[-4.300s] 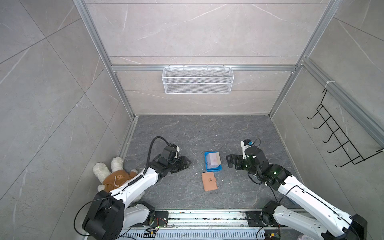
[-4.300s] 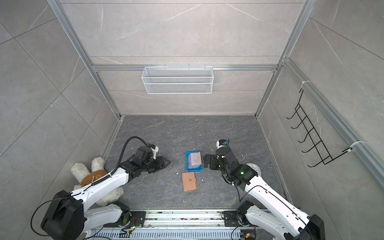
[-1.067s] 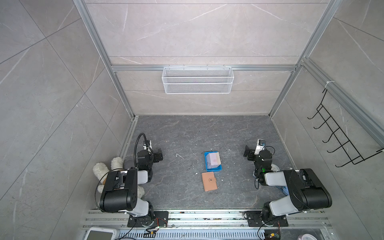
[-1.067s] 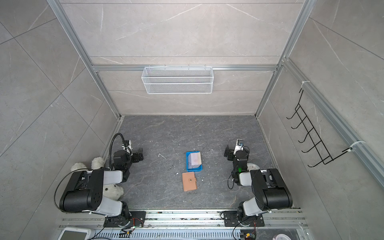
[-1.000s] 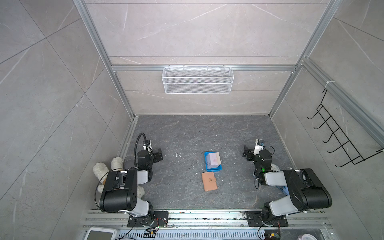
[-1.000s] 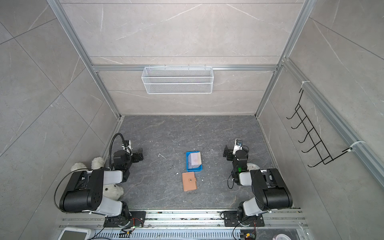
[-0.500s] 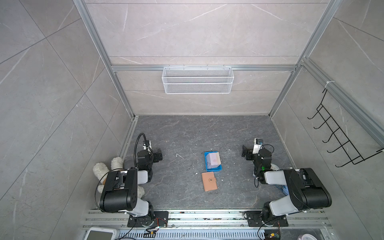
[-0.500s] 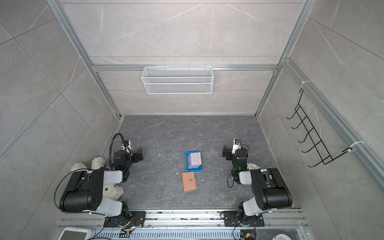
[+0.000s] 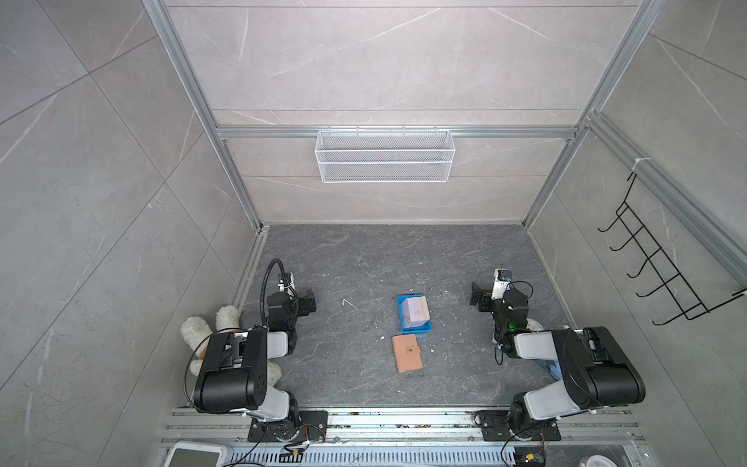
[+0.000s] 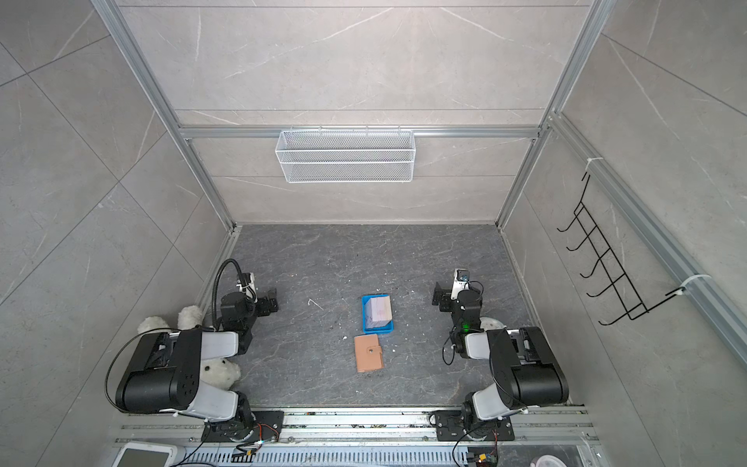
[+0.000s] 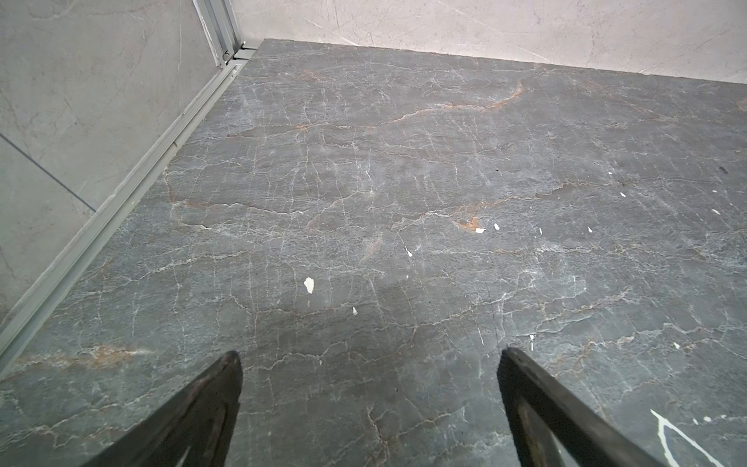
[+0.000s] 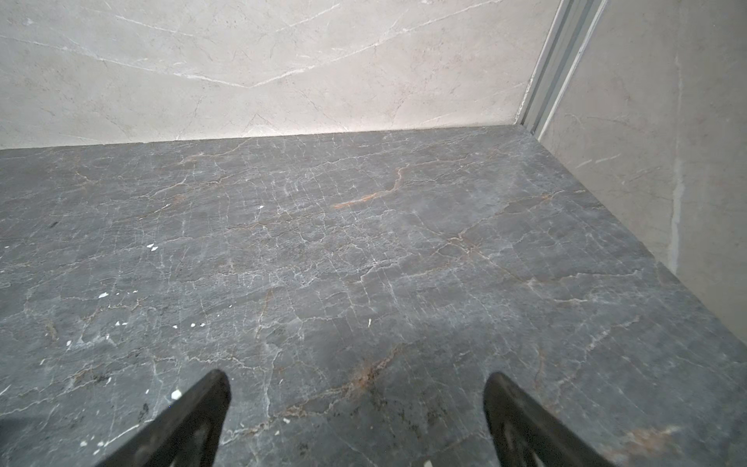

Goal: Insert credit cards into a card holder
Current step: Reset both arms

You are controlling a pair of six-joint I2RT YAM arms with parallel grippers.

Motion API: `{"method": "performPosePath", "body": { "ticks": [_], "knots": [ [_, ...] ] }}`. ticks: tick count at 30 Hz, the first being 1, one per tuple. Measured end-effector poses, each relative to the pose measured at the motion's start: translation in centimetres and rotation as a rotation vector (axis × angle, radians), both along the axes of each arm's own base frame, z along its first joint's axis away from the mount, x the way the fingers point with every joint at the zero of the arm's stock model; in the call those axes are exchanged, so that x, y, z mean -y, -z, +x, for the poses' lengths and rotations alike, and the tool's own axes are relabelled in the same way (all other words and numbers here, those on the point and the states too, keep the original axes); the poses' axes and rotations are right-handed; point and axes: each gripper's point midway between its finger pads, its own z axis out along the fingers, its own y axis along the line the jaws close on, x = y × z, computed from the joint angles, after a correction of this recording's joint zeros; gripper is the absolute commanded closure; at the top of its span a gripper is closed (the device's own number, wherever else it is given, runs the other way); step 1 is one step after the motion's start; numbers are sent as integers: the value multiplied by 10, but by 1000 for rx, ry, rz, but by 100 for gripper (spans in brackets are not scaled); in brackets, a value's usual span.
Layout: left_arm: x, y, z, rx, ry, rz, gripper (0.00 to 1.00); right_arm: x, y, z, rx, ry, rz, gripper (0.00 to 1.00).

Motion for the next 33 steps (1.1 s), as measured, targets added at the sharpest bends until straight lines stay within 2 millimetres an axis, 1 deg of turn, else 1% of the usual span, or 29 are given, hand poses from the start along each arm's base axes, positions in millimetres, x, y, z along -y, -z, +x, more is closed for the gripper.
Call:
{"method": "performPosePath", "body": {
  "ticks": [18,20,22,23,25,27,29,31,33],
  "knots": [
    [0,0,0,0,0,0,0,0,-1,0,8,0,0,0],
    [0,0,0,0,0,0,0,1,-2,-6,34,2,2,0],
    [0,0,0,0,0,0,0,2,5,-15,29,4,1,0],
    [0,0,0,0,0,0,0,1,7,-16,19,1,0,0],
    [0,0,0,0,0,0,0,0,7,-11,6,-9,0,0],
    [0,0,0,0,0,0,0,-1,-1,-4,23,-11,-2,0],
    [0,0,0,0,0,0,0,0,-8,-3,58,-7,-2,0],
    [0,0,0,0,0,0,0,2,-4,-9,54,4,-5,0],
    [0,0,0,0,0,0,0,3,1,-8,26,8,-8,0]
  ]
}}
